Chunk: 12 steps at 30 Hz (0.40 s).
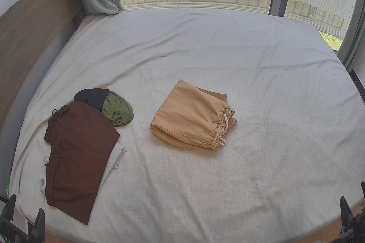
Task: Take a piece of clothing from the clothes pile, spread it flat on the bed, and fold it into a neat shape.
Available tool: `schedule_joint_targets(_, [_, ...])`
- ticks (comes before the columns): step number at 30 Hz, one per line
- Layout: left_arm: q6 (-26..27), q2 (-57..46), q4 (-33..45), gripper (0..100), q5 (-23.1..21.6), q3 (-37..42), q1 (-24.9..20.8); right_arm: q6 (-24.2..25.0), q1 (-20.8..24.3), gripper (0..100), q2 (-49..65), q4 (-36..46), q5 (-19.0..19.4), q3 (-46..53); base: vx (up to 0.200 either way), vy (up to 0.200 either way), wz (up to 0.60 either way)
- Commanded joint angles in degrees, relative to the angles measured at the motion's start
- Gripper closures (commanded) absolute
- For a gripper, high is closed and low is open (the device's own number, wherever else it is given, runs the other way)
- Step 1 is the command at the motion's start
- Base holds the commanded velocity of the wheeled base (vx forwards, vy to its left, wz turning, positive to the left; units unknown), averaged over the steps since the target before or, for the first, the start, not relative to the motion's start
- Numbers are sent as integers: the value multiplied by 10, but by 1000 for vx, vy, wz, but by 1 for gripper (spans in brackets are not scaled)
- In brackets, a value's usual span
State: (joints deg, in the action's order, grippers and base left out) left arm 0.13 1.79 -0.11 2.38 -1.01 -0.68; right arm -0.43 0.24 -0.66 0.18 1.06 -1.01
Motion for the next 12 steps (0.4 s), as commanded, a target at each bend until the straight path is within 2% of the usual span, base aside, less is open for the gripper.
schedule_joint_targets(1, [1, -16, 0, 0, -1, 10, 4, 2, 0, 0, 7, 0, 0, 10, 0, 0, 0])
schedule_joint_targets(12, [1, -16, 0, 0, -3, 10, 4, 3, 1, 0, 7, 0, 0, 9, 0, 0, 0])
